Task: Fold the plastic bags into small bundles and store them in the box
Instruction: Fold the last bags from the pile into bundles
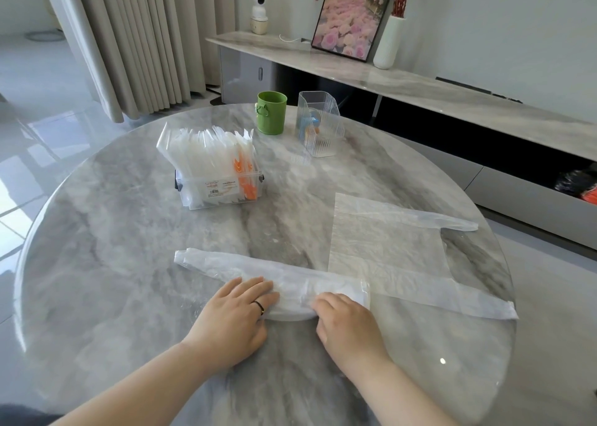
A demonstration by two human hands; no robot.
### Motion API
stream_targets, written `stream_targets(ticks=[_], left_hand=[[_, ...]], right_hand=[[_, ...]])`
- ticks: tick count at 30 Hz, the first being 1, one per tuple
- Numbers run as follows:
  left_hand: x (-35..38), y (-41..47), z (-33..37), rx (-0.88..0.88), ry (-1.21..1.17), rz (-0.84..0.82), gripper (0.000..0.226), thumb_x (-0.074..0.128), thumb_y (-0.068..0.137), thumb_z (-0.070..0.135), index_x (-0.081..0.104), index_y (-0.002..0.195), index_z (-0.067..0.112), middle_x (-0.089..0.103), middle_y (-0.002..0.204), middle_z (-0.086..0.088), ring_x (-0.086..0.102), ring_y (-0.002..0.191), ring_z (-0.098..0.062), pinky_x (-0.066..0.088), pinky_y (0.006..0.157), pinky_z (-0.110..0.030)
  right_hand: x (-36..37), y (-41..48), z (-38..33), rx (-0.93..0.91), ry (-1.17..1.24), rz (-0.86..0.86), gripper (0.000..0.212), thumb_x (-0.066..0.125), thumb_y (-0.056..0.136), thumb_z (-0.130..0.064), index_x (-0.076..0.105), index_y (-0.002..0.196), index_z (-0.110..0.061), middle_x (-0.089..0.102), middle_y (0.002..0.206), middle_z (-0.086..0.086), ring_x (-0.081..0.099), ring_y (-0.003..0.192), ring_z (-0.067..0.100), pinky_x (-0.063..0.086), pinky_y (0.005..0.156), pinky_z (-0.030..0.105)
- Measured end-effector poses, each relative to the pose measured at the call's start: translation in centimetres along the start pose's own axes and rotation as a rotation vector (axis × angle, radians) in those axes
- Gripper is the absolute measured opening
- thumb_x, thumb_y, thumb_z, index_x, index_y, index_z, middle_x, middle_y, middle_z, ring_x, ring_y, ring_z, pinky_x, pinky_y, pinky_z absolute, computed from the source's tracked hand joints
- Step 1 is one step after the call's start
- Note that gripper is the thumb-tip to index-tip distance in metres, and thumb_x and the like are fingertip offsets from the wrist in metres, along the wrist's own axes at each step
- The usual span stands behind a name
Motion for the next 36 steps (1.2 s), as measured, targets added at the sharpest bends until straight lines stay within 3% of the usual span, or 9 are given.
stream_targets(ticks=[8,11,14,16,18,21,25,30,36], left_hand=[[-0.7,0.4,-1.3,-0.012,0.002,0.027,0.042,0.034,0.063,0.024,0.075,0.071,0.026,0.073,0.083,0.012,0.070,0.075,-0.004,0.036,0.084,-0.022],[-1.2,0.6,-1.9,-0.032,-0.119,0.071,0.038,0.037,0.066,0.025,0.074,0.075,0.028,0.072,0.082,0.016,0.070,0.074,-0.001,0.043,0.078,-0.014],[-1.3,0.9,-2.9,-0.149,-0.208,0.007,0.031,0.043,0.088,0.015,0.068,0.105,0.024,0.064,0.110,0.017,0.061,0.103,-0.001,0.043,0.089,-0.014],[-1.1,0.8,-3.6,-0.306,-0.344,-0.161,0.022,0.048,0.094,0.023,0.066,0.106,0.020,0.068,0.099,0.016,0.061,0.091,-0.007,0.045,0.077,-0.014],[-0.9,0.6,-4.3,-0.435,-0.488,-0.162,0.025,0.053,0.092,0.025,0.059,0.068,0.020,0.054,0.047,0.020,0.046,0.050,-0.001,0.036,0.049,-0.012],[-1.0,0.6,-5.0,-0.615,-0.675,-0.124,0.034,0.056,0.091,0.023,0.046,0.062,0.009,0.037,0.046,0.011,0.031,0.042,-0.006,0.027,0.042,-0.014],[-0.9,1.0,-5.4,-0.722,-0.763,0.028,0.026,0.054,0.091,0.021,0.049,0.070,0.006,0.047,0.066,-0.005,0.043,0.062,-0.017,0.028,0.053,-0.021],[-0.3,1.6,-5.5,-0.770,-0.763,0.119,0.006,0.055,0.091,0.016,0.055,0.093,0.011,0.049,0.068,0.004,0.049,0.067,-0.018,0.035,0.055,-0.021],[-1.4,1.6,-3.8,-0.499,-0.184,0.295,0.046,0.059,0.080,0.009,0.049,0.125,0.016,0.062,0.108,-0.007,0.045,0.111,-0.025,0.021,0.101,-0.031]], right_hand=[[-0.7,-0.7,0.9,0.077,0.133,-0.041,0.027,0.036,0.060,-0.035,0.064,0.060,-0.033,0.059,0.056,-0.022,0.056,0.052,-0.005,0.038,0.052,0.002],[-0.5,-1.1,0.5,0.004,0.063,-0.100,0.032,0.052,0.049,-0.047,0.065,0.075,-0.034,0.062,0.067,-0.023,0.060,0.061,-0.005,0.045,0.063,0.005],[-0.5,-1.0,1.3,0.031,0.036,-0.116,0.039,0.073,0.028,-0.037,0.062,0.065,-0.031,0.059,0.059,-0.019,0.057,0.054,-0.003,0.040,0.062,0.008],[-1.0,-0.7,2.2,0.093,0.006,-0.143,0.044,0.079,0.017,-0.029,0.057,0.056,-0.030,0.054,0.051,-0.017,0.054,0.047,-0.002,0.030,0.052,0.006],[-1.6,-0.7,3.6,0.188,0.101,-0.178,0.031,0.081,0.040,-0.019,0.058,0.060,-0.025,0.049,0.052,-0.017,0.052,0.054,0.005,0.021,0.050,0.004],[-1.7,-0.7,5.7,0.430,0.403,-0.307,0.021,0.056,0.081,-0.012,0.055,0.066,-0.025,0.045,0.058,-0.012,0.044,0.059,0.007,0.030,0.051,0.013],[-1.3,-0.9,7.3,0.670,0.649,-0.283,0.027,0.057,0.088,-0.019,0.051,0.065,-0.006,0.041,0.059,-0.001,0.038,0.057,0.012,0.026,0.051,0.022],[-0.8,-0.8,7.1,0.752,0.397,-0.238,0.038,0.047,0.092,-0.024,0.032,0.058,-0.016,0.038,0.058,-0.006,0.043,0.073,0.021,0.027,0.068,0.026],[-0.9,-0.6,5.9,0.678,0.149,-0.212,0.030,0.040,0.094,-0.028,0.026,0.067,-0.025,0.061,0.098,-0.004,0.051,0.108,0.020,0.030,0.087,0.027]])
Point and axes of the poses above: each hand's wrist, its own y-axis towards the middle knuckle, its own x-axis out of the palm, z = x × y, the point moved 4 cm from there along y, towards the middle knuckle
